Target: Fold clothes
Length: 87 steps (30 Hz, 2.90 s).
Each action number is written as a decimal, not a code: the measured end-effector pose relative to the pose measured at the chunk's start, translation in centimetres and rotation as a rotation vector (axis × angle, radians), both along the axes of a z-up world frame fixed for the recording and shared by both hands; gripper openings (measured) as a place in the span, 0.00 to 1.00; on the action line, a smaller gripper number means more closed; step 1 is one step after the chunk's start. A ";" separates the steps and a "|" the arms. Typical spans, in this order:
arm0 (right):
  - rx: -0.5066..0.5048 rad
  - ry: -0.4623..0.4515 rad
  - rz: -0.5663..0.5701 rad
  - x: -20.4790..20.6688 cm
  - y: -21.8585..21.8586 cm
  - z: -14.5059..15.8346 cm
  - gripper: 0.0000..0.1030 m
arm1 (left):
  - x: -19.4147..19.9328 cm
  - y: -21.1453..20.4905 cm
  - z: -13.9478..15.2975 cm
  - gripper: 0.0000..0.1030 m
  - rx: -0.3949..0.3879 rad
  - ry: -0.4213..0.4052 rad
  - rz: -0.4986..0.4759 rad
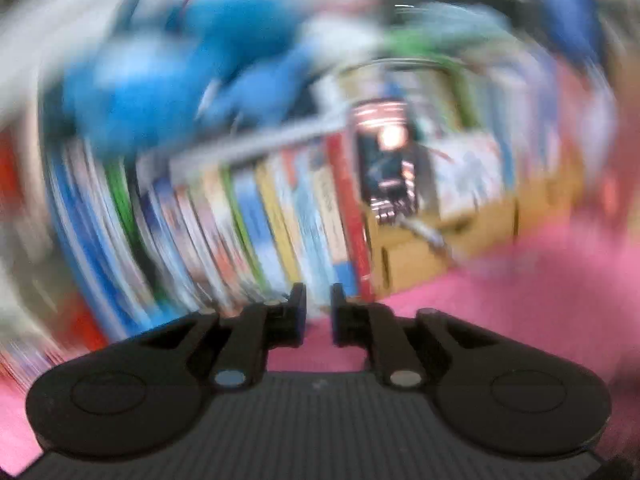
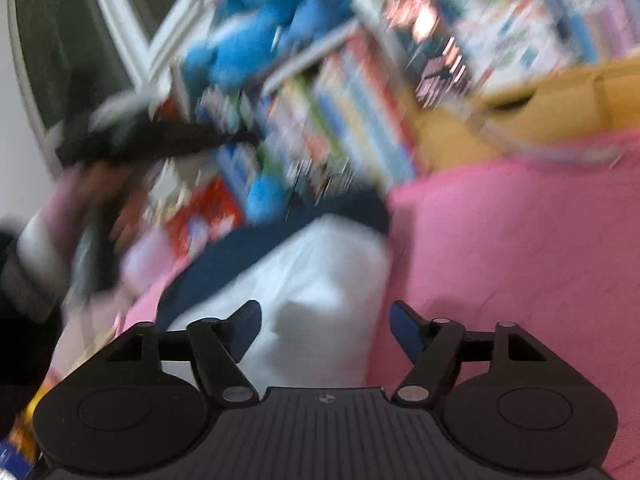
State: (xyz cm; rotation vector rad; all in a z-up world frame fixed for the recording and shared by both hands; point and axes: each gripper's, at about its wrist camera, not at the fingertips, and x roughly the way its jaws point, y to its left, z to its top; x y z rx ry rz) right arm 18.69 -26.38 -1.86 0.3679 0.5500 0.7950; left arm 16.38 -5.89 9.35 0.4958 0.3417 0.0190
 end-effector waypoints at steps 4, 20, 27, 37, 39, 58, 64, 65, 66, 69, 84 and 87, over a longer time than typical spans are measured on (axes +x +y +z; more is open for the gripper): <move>0.122 0.016 -0.176 0.8 -3.8 -0.1 0.77 | -4.8 -3.4 -6.4 0.13 0.329 0.044 -0.097; 0.203 0.173 -0.285 2.8 -6.5 -3.4 0.80 | -8.6 5.6 -5.5 0.26 0.009 0.148 0.222; 0.059 0.177 -0.256 -1.2 -6.7 -2.5 0.81 | -11.4 12.9 -6.6 0.31 -0.314 0.244 0.401; -0.095 0.074 -0.116 -9.4 -4.8 0.0 0.85 | -16.0 12.7 -4.9 0.46 -0.597 0.224 0.353; -0.132 0.051 -0.105 -10.7 -4.3 0.4 0.85 | -16.7 12.4 -4.8 0.47 -0.610 0.211 0.355; -0.425 -0.169 -0.075 -19.9 -0.1 1.1 0.88 | -23.8 11.1 -6.9 0.59 -0.835 0.207 0.302; -0.665 -0.400 -0.068 -23.6 3.4 0.4 0.89 | -24.6 9.8 -7.2 0.62 -0.745 0.198 0.289; -0.685 -0.404 -0.091 -23.4 3.7 0.2 0.89 | -24.7 9.3 -7.0 0.62 -0.710 0.187 0.277; -0.705 -0.408 -0.113 -23.3 4.0 0.0 0.89 | -24.9 8.9 -6.8 0.62 -0.676 0.173 0.259; -0.741 -0.415 -0.151 -22.9 4.1 -0.5 0.89 | -25.3 7.6 -6.2 0.67 -0.604 0.138 0.195; -0.592 -0.260 -0.109 -19.0 3.5 -0.6 0.29 | -23.7 -2.9 -7.8 0.68 -0.192 0.139 -0.169; -0.520 -0.205 -0.125 -18.4 2.5 -0.4 0.21 | -23.2 -4.1 -8.1 0.68 -0.161 0.138 -0.209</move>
